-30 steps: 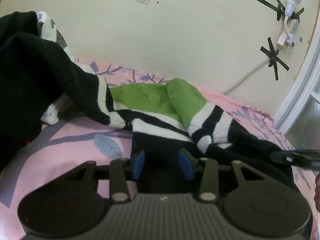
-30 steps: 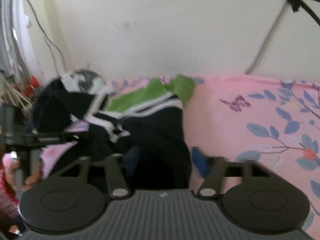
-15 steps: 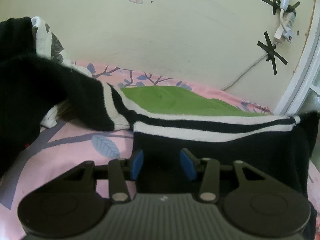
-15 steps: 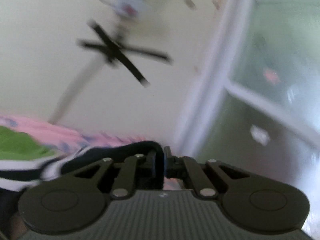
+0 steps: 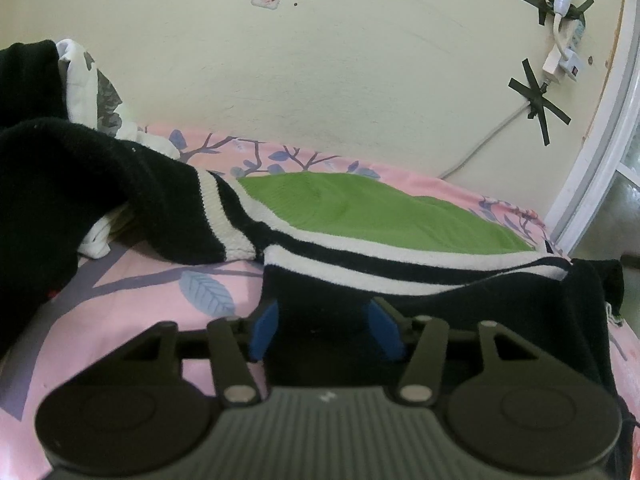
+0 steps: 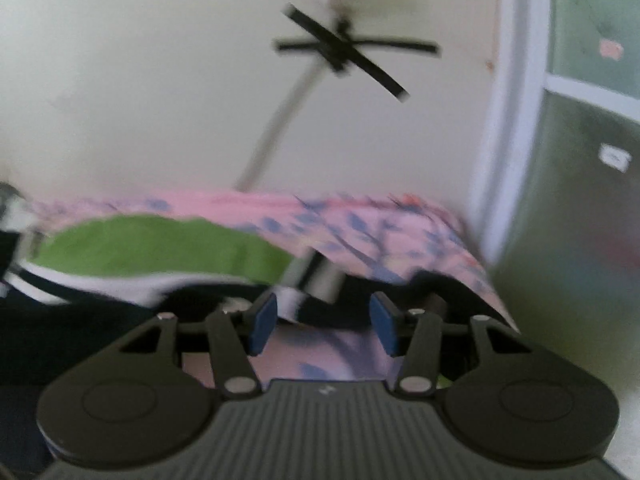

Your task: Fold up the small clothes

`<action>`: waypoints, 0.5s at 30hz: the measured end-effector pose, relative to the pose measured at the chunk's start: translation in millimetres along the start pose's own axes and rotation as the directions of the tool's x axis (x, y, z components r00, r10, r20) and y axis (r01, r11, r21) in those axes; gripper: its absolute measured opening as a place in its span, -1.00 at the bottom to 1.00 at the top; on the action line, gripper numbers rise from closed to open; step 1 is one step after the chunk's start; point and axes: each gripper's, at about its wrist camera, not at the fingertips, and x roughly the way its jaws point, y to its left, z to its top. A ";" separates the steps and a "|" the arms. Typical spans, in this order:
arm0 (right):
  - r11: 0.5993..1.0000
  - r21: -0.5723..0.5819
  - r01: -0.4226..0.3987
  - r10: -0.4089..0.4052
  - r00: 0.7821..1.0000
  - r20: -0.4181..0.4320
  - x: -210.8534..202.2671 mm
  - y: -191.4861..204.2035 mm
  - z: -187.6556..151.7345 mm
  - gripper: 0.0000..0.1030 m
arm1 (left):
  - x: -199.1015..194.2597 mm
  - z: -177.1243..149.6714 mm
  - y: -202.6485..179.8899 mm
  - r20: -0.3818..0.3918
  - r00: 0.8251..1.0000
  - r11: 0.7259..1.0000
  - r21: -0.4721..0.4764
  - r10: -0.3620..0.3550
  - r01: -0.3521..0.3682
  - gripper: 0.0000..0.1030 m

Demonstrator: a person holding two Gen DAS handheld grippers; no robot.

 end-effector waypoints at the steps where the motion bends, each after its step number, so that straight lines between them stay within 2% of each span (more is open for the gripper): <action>1: 1.000 0.006 -0.025 0.025 0.999 0.020 -2.4 5.6 4.6 -0.11 | -0.5 -0.1 -0.7 0.002 1.000 1.000 0.004 0.000 0.000 0.09; 5: 0.994 0.031 -0.105 0.103 0.992 0.074 -0.1 21.3 25.2 -0.11 | -4.5 -0.4 -2.9 0.024 1.000 1.000 0.008 0.018 -0.018 0.32; 11: 0.988 -0.001 -0.156 0.155 0.985 0.078 33.2 49.1 53.4 -0.12 | -5.3 0.3 -1.4 0.027 1.000 1.000 -0.003 0.014 -0.014 0.33; 15: 0.984 -0.007 -0.181 0.181 0.983 0.041 71.7 64.9 76.4 -0.15 | -4.5 0.6 -0.5 0.023 1.000 1.000 -0.005 0.014 -0.014 0.33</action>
